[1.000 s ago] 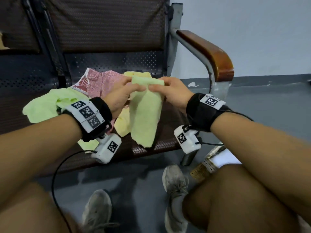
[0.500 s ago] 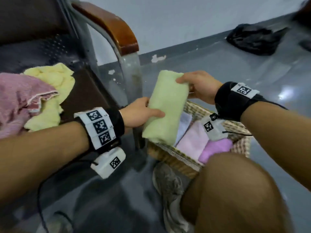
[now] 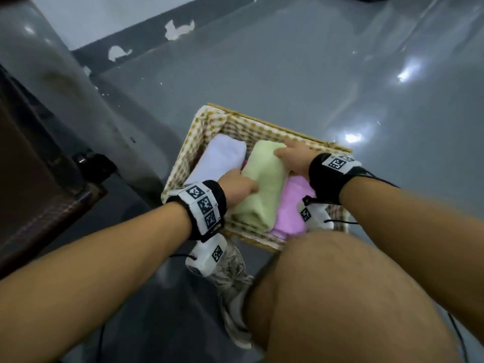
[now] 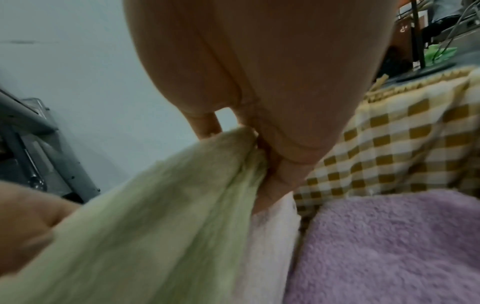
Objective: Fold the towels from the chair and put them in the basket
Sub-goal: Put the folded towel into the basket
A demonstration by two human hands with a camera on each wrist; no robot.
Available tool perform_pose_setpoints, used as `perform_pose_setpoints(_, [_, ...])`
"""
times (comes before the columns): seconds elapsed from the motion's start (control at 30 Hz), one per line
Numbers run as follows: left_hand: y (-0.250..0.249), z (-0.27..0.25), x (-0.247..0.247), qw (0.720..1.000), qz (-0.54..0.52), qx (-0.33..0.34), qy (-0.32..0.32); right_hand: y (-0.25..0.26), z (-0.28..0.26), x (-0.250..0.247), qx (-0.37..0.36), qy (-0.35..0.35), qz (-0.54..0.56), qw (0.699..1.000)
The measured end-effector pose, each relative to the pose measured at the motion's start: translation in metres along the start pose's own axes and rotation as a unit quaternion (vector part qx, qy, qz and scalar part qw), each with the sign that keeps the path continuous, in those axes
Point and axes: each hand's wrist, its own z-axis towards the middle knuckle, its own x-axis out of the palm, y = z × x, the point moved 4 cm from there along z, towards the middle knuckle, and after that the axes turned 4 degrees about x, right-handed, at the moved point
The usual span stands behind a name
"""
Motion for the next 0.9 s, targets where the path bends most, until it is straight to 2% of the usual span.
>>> perform_pose_setpoints(0.07, [-0.005,0.005,0.011,0.999,-0.042,-0.001,-0.002,-0.007,0.005,-0.004,0.018,-0.029,-0.030,0.999])
perform_pose_setpoints(0.13, [-0.014,0.008,0.022,0.994,-0.104,0.011,-0.001,-0.009,0.004,-0.017,-0.006,-0.045,-0.064,0.997])
perform_pose_setpoints(0.2, [-0.022,0.009,0.033,0.989,-0.143,0.015,0.029,-0.008,0.001,-0.032,-0.043,-0.069,-0.117,0.990])
perform_pose_setpoints(0.23, [-0.023,0.010,0.041,0.991,-0.125,0.020,0.052,-0.011,-0.003,-0.039,-0.045,-0.081,-0.134,0.987])
perform_pose_setpoints(0.33, [-0.021,0.011,0.059,0.994,0.052,0.050,0.080,-0.032,-0.007,-0.048,0.010,-0.087,-0.214,0.973])
perform_pose_setpoints(0.47, [-0.017,0.009,0.060,0.978,0.174,0.114,0.016,-0.057,-0.010,-0.042,0.063,-0.079,-0.249,0.963])
perform_pose_setpoints(0.57, [-0.015,0.007,0.054,0.977,0.193,0.094,-0.007,-0.055,-0.016,-0.040,0.072,-0.082,-0.267,0.958])
perform_pose_setpoints(0.73, [-0.026,0.005,0.037,0.968,0.232,0.095,0.011,-0.014,-0.034,-0.041,0.005,-0.072,-0.375,0.924])
perform_pose_setpoints(0.83, [-0.034,-0.008,0.007,0.983,0.150,0.102,-0.003,0.030,-0.055,-0.026,-0.064,-0.035,-0.423,0.903])
perform_pose_setpoints(0.9, [-0.041,-0.024,-0.025,0.990,0.084,0.112,-0.021,0.065,-0.073,-0.005,-0.120,0.017,-0.442,0.889])
